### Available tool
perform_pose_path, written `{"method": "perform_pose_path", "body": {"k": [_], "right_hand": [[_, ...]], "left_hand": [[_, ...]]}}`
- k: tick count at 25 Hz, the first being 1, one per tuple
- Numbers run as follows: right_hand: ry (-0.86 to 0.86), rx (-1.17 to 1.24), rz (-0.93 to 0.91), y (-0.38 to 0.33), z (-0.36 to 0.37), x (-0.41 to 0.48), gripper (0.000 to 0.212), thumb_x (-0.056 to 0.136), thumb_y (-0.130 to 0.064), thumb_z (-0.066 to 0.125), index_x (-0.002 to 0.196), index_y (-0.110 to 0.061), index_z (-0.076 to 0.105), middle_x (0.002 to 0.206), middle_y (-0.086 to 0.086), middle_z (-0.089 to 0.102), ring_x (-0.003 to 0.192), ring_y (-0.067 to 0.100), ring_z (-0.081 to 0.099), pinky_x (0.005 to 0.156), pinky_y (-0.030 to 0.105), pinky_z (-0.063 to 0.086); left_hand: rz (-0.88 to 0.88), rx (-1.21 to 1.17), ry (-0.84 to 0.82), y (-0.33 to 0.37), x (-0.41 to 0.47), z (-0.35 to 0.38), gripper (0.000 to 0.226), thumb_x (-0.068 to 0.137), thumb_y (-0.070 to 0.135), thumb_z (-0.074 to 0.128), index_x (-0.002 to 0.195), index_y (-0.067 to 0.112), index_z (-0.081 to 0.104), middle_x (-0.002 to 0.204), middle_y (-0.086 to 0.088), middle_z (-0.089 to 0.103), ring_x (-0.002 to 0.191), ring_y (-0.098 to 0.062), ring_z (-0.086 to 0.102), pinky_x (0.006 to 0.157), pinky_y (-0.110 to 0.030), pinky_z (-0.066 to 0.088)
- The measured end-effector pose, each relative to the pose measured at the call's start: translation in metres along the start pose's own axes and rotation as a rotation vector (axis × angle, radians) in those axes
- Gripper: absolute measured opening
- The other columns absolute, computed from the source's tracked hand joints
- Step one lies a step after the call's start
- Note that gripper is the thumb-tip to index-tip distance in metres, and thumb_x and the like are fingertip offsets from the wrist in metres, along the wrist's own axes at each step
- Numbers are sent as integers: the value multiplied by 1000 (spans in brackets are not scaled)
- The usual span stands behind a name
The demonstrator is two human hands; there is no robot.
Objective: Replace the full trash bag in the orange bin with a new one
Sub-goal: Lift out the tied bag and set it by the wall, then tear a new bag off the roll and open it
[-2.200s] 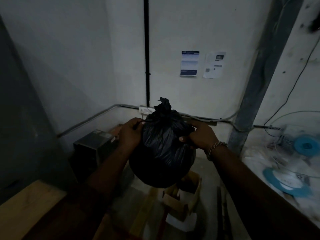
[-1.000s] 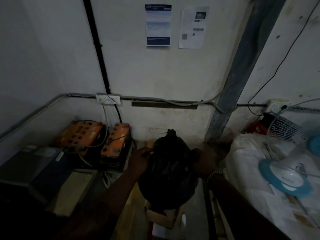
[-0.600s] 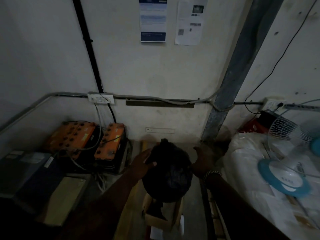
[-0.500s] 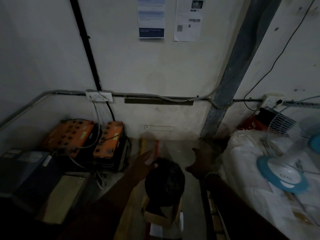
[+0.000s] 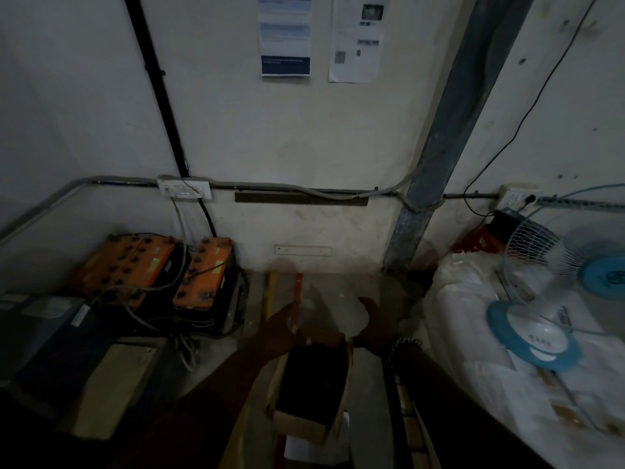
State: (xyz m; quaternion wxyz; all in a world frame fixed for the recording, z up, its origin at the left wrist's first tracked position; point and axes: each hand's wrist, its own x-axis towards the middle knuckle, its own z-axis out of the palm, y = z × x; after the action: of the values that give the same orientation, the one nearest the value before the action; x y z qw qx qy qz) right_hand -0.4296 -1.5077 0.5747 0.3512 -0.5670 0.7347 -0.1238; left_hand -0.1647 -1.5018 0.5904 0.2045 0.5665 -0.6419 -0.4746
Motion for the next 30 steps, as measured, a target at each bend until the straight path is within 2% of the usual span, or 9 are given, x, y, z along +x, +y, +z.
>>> {"method": "perform_pose_path", "body": {"k": [6,9,11,18,21,24,27,29,30], "right_hand": [[24,-9,-88,-45,-30,-45,115,65,-12,91,157,-25,23,143,18,52,122,35,57,93,38,54],[30,-19,-162,-53,-38,-57,116,68,-14,91,158,-21,18,156,16,38,137,34,44,108,37,44],[33,-29,-216,-55,-42,-66,117,68,-17,91,159,-19,18,162,11,27,144,32,35,113,36,39],[-10,-36,-343,-57,-61,-109,115,66,-15,91,157,-26,21,150,16,45,122,39,57,99,43,51],[-46,-61,-427,-59,-65,-135,114,68,-21,90,157,-29,20,142,17,53,119,39,59,99,47,51],[-78,-75,-515,-62,-63,-167,112,70,-22,89,158,-30,19,156,12,38,127,37,54,101,45,50],[-113,-71,-625,-66,-51,-203,111,70,-20,89,157,-29,22,162,5,29,135,32,48,107,42,45],[-151,-47,-685,-68,-41,-222,105,71,-17,88,155,-25,27,158,6,35,131,31,51,107,38,44],[-179,-34,-722,-69,-33,-233,100,71,-14,87,154,-22,30,153,6,42,129,31,53,104,31,44]], "left_hand": [[75,41,72,22,-19,-3,97,79,9,82,155,22,22,136,16,30,127,-5,33,83,-4,33],[57,31,120,27,-26,-13,97,78,18,84,156,21,26,156,6,30,138,-10,33,103,-19,38],[42,10,165,30,-37,-19,96,78,18,84,156,18,28,157,5,30,142,-14,32,109,-29,39],[22,61,308,46,-102,-15,109,64,63,83,154,27,33,159,9,32,143,-15,36,110,-28,39],[32,34,357,57,-143,-1,87,80,28,83,153,21,35,147,17,32,134,-7,38,100,-12,38],[-10,-67,455,52,-186,10,97,67,39,89,150,29,41,151,11,44,136,-16,46,103,-31,47],[-55,-64,523,47,-248,20,84,72,23,89,144,32,45,143,16,50,126,-6,52,101,-28,48],[-77,-80,576,41,-283,28,84,74,12,87,145,25,45,144,3,54,125,-12,57,98,-27,52],[-104,-63,627,36,-304,33,81,75,7,86,145,19,47,137,1,58,120,-13,59,93,-17,51]]}}
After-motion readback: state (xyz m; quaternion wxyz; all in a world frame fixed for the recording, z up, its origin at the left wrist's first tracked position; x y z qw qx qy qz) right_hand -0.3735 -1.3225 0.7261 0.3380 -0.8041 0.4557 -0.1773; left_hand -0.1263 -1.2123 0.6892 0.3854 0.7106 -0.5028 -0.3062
